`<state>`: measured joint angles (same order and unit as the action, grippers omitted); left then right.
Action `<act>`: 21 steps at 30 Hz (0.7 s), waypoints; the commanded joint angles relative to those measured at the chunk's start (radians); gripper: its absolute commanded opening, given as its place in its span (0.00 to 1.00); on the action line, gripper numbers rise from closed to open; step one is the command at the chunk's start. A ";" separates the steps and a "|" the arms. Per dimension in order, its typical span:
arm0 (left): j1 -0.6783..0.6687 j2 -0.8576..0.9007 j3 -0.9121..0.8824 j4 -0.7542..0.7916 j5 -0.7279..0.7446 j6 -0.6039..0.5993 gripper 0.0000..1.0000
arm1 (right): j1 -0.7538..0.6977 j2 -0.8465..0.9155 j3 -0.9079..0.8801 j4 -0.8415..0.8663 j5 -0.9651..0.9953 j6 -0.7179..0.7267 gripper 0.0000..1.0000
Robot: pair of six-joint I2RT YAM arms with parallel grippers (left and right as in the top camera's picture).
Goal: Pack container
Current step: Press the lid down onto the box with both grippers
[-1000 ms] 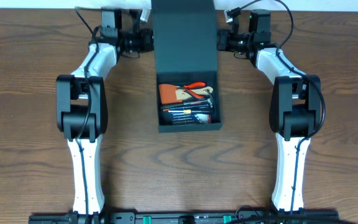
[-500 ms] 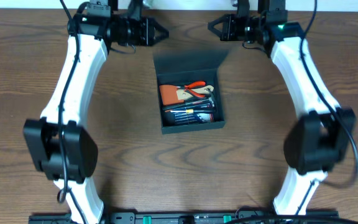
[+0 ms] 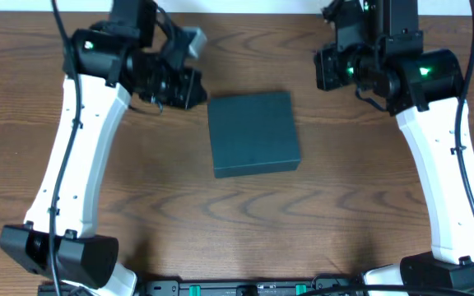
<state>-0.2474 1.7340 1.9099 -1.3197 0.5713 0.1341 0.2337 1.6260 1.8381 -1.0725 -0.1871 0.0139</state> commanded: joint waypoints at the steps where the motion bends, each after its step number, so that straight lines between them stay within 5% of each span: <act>1: -0.050 0.010 -0.047 -0.006 -0.072 0.071 0.06 | 0.012 0.029 -0.065 -0.010 0.048 -0.014 0.01; 8: -0.146 0.011 -0.262 0.173 -0.199 0.071 0.06 | 0.063 0.069 -0.268 0.033 0.036 0.009 0.01; 21: -0.162 0.011 -0.692 0.557 -0.200 0.071 0.07 | 0.088 0.072 -0.558 0.166 -0.050 0.045 0.01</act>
<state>-0.4095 1.7420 1.2583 -0.7818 0.3847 0.1890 0.3080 1.7027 1.3170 -0.9192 -0.2020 0.0345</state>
